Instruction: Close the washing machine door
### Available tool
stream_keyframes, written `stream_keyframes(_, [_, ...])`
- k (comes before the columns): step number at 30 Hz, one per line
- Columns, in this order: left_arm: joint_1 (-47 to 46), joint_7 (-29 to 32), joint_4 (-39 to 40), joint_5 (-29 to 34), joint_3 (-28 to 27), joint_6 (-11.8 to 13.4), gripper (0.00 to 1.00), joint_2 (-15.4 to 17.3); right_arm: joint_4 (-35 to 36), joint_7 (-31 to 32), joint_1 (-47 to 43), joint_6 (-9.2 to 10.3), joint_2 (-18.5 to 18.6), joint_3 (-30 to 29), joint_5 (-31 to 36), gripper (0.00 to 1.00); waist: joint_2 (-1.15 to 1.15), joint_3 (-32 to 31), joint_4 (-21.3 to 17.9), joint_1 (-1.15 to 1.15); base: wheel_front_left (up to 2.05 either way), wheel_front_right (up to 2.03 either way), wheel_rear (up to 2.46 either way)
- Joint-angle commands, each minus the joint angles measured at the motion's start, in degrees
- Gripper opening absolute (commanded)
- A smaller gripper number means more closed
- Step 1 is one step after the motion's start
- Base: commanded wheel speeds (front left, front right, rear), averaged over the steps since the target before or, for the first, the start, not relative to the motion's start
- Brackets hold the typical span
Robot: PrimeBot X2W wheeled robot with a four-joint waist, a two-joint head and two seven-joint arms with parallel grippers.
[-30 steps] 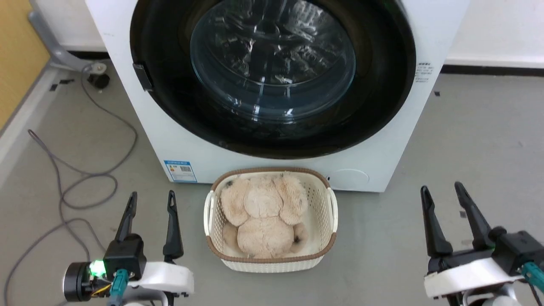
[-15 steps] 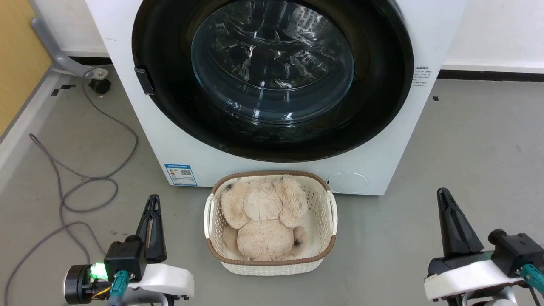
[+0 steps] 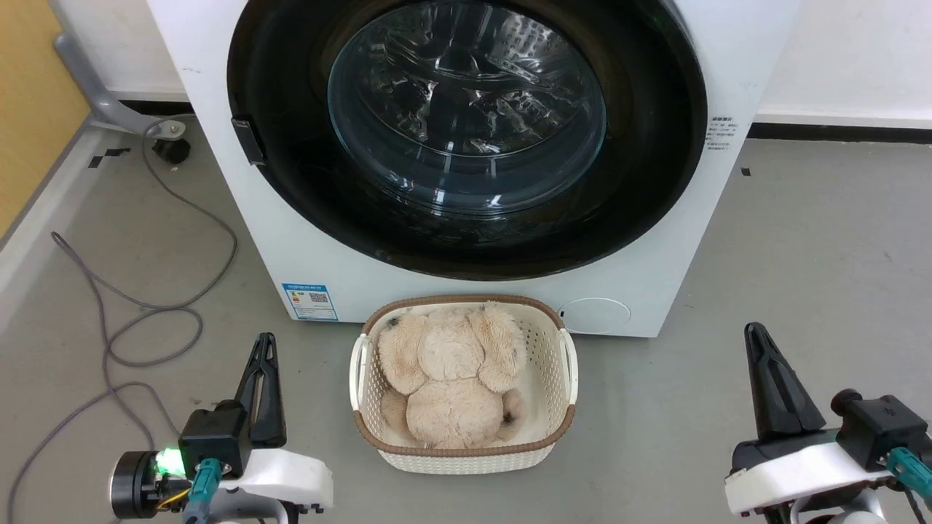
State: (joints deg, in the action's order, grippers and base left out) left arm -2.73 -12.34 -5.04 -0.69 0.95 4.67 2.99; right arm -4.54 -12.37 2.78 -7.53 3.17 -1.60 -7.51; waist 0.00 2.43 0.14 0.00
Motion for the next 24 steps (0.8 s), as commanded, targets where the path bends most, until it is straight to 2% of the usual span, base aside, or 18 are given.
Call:
stream_keyframes(1, [0.48,0.29,0.30,0.12,-0.12,-0.25,0.00,0.00,0.34,0.26,-0.48,0.01,-0.05,0.09,0.61,0.00,0.00,-0.01,0.00,0.00,0.00,0.00,0.00])
stream_keyframes(24, [1.03,3.22,1.45,0.26,-0.32,-1.33,0.00,-0.03,1.36,3.20,-1.04,0.02,-0.11,0.46,2.29,0.00,0.00,-0.60,-0.03,0.00,0.00,0.00,0.00])
